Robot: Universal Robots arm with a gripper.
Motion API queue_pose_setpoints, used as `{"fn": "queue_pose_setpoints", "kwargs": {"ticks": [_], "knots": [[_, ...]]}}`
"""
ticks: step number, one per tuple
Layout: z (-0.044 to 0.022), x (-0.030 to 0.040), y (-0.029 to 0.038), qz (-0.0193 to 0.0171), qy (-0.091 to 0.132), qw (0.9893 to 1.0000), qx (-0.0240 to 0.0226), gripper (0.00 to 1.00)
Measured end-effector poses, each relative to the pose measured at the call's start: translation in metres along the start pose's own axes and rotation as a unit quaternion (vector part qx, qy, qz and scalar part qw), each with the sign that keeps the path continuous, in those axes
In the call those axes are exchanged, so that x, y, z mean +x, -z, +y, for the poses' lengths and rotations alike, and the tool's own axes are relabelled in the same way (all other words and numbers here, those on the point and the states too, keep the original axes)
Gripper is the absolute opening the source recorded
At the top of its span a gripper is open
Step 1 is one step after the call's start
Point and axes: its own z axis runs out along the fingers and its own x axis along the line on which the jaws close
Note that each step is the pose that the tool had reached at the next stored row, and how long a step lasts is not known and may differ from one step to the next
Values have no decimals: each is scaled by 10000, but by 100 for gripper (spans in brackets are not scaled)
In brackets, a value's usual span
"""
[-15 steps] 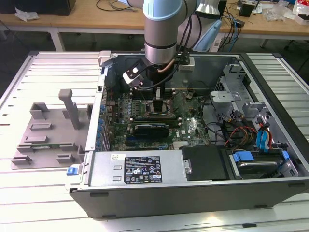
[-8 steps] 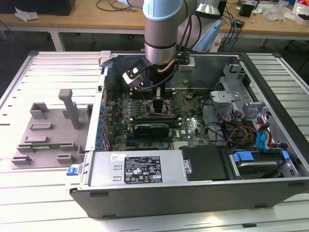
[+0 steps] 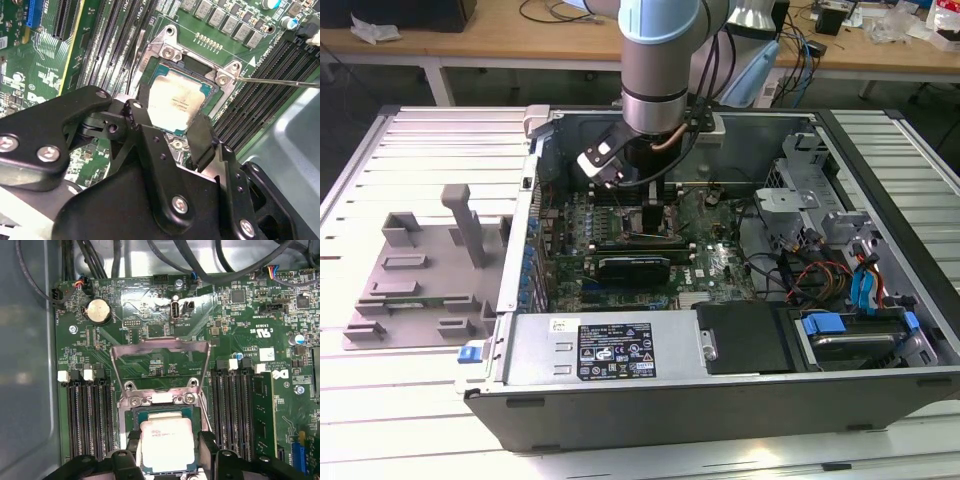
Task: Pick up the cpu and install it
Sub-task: 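Place the cpu into insertion slot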
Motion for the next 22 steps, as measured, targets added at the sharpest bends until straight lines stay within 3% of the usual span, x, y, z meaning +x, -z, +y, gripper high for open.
{"fn": "queue_pose_setpoints", "kwargs": {"ticks": [5,9,22], "knots": [[-3,15,-51,13,261,9997,-2,57],[-4,17,-90,13,264,9997,-2,57],[-5,17,-100,11,200,9998,-1,53]]}}
